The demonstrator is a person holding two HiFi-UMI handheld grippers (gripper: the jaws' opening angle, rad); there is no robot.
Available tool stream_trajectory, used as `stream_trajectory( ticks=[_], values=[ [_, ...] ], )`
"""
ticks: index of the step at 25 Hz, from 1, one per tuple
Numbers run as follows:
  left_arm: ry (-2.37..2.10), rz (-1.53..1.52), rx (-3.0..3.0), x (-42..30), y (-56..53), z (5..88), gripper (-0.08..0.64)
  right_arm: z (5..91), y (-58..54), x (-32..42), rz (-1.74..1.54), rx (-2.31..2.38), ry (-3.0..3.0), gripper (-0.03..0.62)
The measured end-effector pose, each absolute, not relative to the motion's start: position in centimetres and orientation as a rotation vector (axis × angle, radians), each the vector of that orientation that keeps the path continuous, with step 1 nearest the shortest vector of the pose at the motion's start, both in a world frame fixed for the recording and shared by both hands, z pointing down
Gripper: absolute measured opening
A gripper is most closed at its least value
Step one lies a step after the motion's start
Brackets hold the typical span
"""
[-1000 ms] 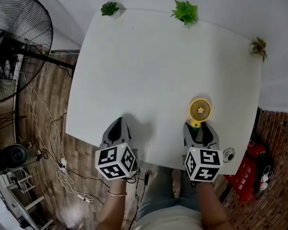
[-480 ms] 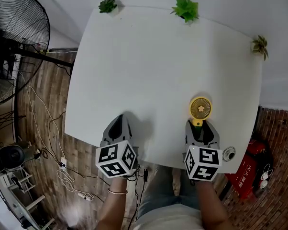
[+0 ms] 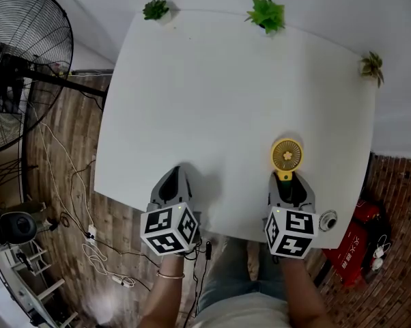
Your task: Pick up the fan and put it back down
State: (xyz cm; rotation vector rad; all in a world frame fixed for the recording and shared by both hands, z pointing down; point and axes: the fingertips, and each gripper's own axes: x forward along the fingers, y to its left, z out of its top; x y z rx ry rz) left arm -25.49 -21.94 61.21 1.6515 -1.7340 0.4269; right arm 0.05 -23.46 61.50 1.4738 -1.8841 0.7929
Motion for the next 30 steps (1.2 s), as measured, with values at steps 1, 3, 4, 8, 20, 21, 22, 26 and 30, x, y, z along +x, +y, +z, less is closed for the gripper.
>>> stream_trajectory(
  ticks=[1, 3, 4, 8, 20, 21, 22, 26, 30],
  values=[
    [-1.734, 0.427, 1.651, -25.5, -21.9, 61.2, 0.006, 61.5, -23.4, 0.1, 0.792, 1.47, -1.883, 0.179],
    [-1.734, 0.425, 1.649, -25.5, -21.7, 61.2, 0.006, 61.5, -23.4, 0.1, 0.789, 1.466, -1.883, 0.179],
    [-1.734, 0.423, 1.648, -25.4, -21.7, 61.2, 0.006, 61.5, -23.4, 0.1, 0.787, 1.466, -1.884, 0.179],
    [-1.738, 0.416, 1.647, -25.4, -21.6, 61.0, 0.006, 61.4, -23.4, 0.2, 0.783, 1.467, -1.896, 0.178],
    [-1.761, 0.36, 1.693, -23.8, -21.9, 58.0, 0.006, 57.1, -23.9, 2.0, 0.693, 1.524, -1.973, 0.178],
    [-1.762, 0.35, 1.702, -23.5, -22.0, 57.5, 0.006, 56.3, -24.1, 2.3, 0.675, 1.536, -1.986, 0.178],
    [-1.764, 0.34, 1.713, -23.1, -22.2, 57.0, 0.006, 55.4, -24.4, 2.6, 0.654, 1.55, -2.0, 0.178],
    [-1.763, 0.29, 1.764, -21.0, -22.8, 54.3, 0.006, 50.9, -25.4, 4.1, 0.551, 1.612, -2.059, 0.178],
    [-1.774, 0.209, 1.863, -18.6, -25.0, 50.4, 0.006, 45.5, -27.2, 5.8, 0.416, 1.698, -2.138, 0.178]
  ],
)
